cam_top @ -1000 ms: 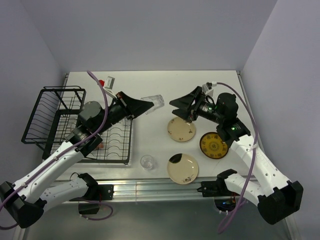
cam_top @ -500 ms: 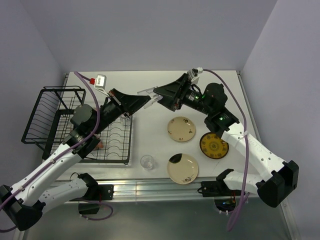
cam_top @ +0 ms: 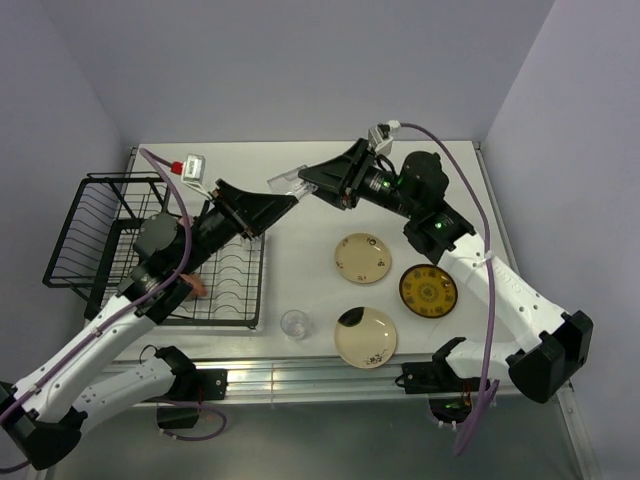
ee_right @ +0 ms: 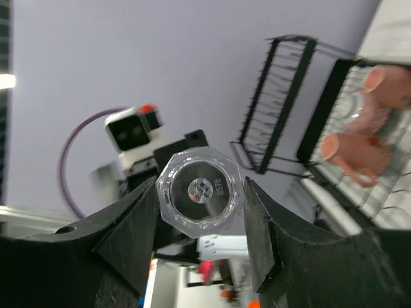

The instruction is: Load the mixed dishes into the dish rack

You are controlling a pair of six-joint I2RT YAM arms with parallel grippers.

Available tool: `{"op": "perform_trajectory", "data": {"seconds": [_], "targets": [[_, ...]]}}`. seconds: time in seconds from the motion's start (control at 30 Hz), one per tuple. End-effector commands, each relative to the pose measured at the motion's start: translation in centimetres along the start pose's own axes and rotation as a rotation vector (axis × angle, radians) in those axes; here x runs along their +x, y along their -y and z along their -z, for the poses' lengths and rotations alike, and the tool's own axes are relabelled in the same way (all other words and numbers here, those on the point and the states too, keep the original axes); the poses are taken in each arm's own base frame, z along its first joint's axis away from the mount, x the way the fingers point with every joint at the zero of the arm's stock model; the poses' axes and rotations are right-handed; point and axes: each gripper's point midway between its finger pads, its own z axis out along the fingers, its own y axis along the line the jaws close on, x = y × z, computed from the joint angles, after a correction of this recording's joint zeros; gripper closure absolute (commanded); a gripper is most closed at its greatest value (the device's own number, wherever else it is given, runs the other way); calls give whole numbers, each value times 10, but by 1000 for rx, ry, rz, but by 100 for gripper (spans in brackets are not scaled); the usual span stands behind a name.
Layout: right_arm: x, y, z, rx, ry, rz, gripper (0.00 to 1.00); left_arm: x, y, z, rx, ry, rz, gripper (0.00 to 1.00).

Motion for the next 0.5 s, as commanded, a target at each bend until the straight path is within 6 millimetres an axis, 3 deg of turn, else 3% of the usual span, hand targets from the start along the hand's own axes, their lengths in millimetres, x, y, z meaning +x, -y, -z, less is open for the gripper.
{"op": "perform_trajectory", "data": {"seconds": [0.0, 0.07, 0.2, 0.3, 0.47], "targets": [[-18, -20, -9, 11, 50, 139, 100, -14, 21, 26, -27, 28, -79, 1], [-24, -7, -18, 81, 48, 188, 100, -22, 14, 42, -98, 66, -130, 1], [-27, 14, -39, 185, 37, 305, 100, -50, -17, 108, -357, 226, -182, 1], [-14, 47, -59, 306, -14, 441, 100, -54, -34, 144, -498, 245, -214, 1], [27, 106, -96, 444, -147, 657, 100, -56, -43, 176, -608, 246, -230, 1]]}}
